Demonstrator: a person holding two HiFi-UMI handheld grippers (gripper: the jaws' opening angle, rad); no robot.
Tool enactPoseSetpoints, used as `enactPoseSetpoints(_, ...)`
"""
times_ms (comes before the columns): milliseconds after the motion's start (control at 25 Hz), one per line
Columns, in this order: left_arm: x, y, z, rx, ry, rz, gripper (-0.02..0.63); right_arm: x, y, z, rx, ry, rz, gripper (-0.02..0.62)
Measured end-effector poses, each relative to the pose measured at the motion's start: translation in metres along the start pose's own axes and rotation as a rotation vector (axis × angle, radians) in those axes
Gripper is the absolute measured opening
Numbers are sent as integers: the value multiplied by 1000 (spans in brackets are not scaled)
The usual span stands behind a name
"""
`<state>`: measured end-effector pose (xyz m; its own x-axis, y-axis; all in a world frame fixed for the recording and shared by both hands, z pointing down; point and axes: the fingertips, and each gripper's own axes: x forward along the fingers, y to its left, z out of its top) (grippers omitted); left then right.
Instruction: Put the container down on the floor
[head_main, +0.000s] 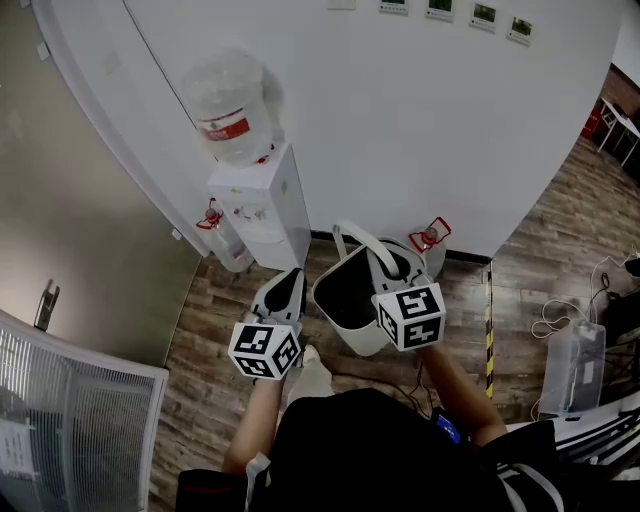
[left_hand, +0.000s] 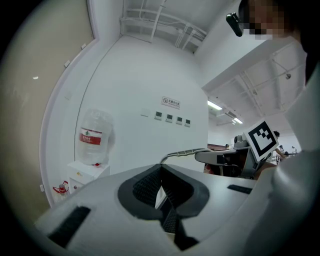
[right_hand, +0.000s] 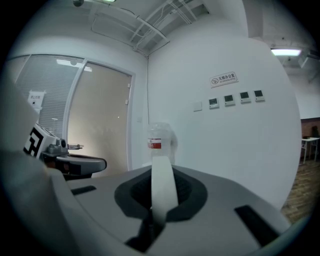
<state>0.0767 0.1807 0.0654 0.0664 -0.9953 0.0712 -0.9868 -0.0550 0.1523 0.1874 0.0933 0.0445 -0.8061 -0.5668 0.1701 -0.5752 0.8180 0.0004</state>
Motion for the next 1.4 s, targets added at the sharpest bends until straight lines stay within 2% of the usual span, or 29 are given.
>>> enactPoseSetpoints(200,11,10,1,-8,0,-7,15,13,-5,-1,1,9,-9,29)
enactPoseSetpoints(800,72,82,10,-30,20,-42,15,96,-19,9,16,26,-49,29)
enactPoseSetpoints(1400,131,168,54,-18,9,-119,15,187,-30,48,22,14,-131,29)
